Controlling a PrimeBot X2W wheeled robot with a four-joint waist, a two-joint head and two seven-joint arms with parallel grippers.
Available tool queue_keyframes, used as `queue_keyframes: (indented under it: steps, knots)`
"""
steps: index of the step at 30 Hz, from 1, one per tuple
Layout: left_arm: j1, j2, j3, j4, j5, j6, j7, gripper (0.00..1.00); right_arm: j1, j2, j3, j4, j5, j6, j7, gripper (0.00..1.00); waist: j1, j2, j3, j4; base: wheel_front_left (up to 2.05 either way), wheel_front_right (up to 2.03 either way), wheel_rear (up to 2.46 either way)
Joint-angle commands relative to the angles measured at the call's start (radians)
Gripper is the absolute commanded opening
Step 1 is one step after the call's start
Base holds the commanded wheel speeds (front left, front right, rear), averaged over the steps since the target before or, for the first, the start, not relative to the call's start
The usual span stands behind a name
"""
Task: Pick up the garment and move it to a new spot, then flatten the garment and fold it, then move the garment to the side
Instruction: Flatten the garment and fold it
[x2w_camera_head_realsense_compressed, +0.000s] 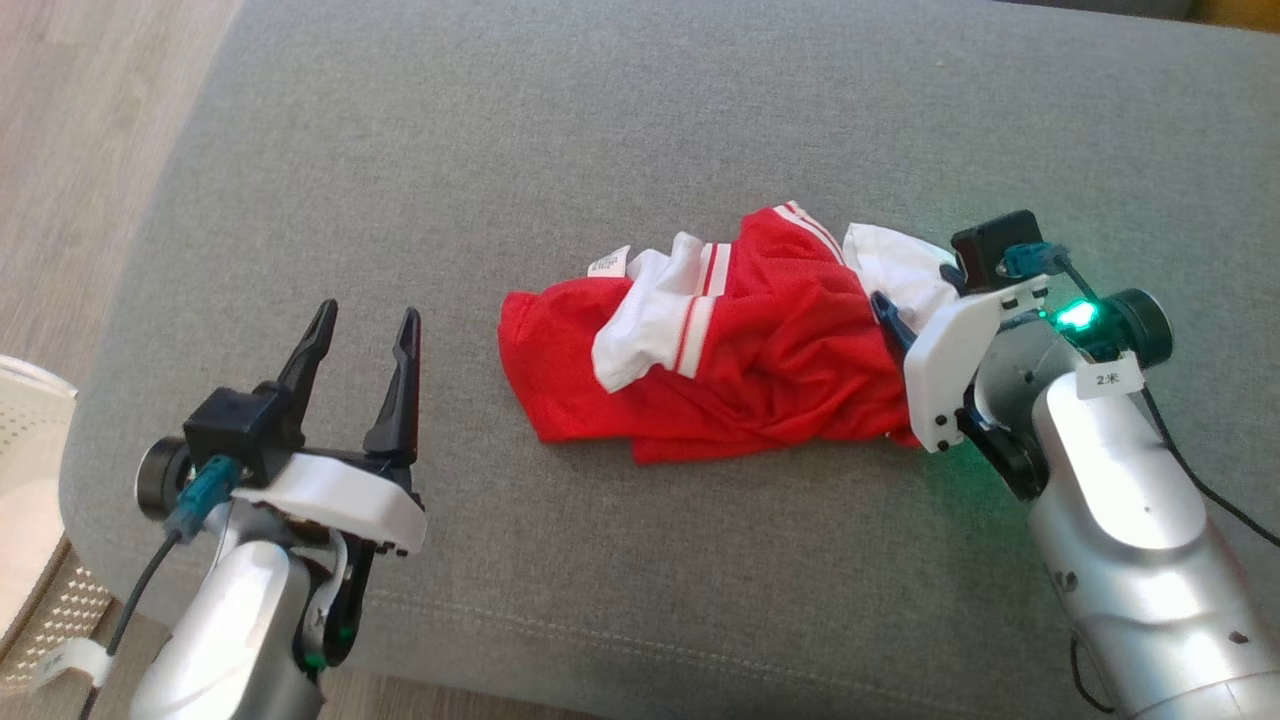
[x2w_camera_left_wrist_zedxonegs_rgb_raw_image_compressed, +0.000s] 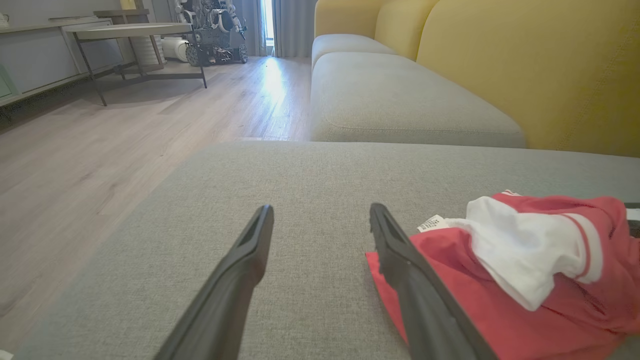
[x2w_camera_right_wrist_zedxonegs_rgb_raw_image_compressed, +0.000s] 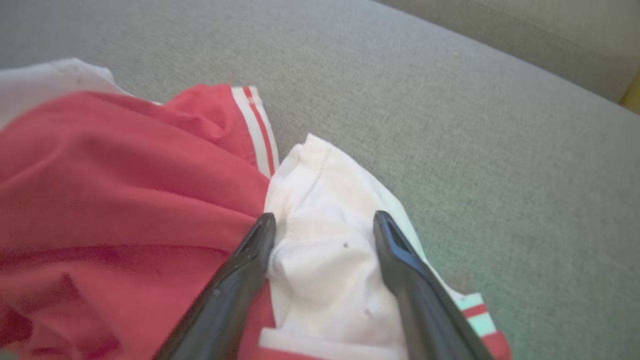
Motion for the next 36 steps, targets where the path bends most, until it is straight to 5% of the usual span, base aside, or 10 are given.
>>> queue_keyframes:
  steps: [1,2,12,23,25,36]
  knots:
    - [-0.047,0.017,0.041,-0.027,0.007,-0.001,-0.011,1.0,-0.026,-0.003,0.016,-0.026,0.007,0.004,0.005,0.38,0.0,0.0,0.002,0.001,0.0,0.0,0.0]
    - [-0.048,0.015,0.042,-0.025,0.008,-0.003,-0.011,1.0,-0.027,-0.003,0.011,-0.021,0.014,0.004,0.009,0.0,0.0,0.0,0.005,0.0,0.0,0.0,0.0]
    - [-0.046,0.013,0.077,-0.032,0.032,-0.013,-0.012,1.0,0.051,0.05,-0.172,-0.179,0.044,0.004,-0.107,0.0,0.0,0.0,0.003,-0.058,0.0,0.0,0.0]
    - [-0.017,0.027,0.098,-0.045,0.046,-0.016,-0.012,1.0,0.362,0.101,-0.424,-0.43,0.15,0.004,-0.222,0.01,0.0,0.0,-0.018,-0.143,0.0,0.0,0.0]
    - [-0.014,0.03,0.101,-0.048,0.046,-0.014,-0.012,1.0,0.406,0.101,-0.43,-0.437,0.18,0.004,-0.245,1.0,0.0,0.0,-0.017,-0.155,0.0,0.0,0.0]
    - [0.013,0.036,0.103,-0.058,0.039,-0.002,-0.012,1.0,0.482,0.101,-0.425,-0.451,0.246,0.004,-0.404,1.0,0.0,0.0,-0.041,-0.183,0.0,0.0,0.0]
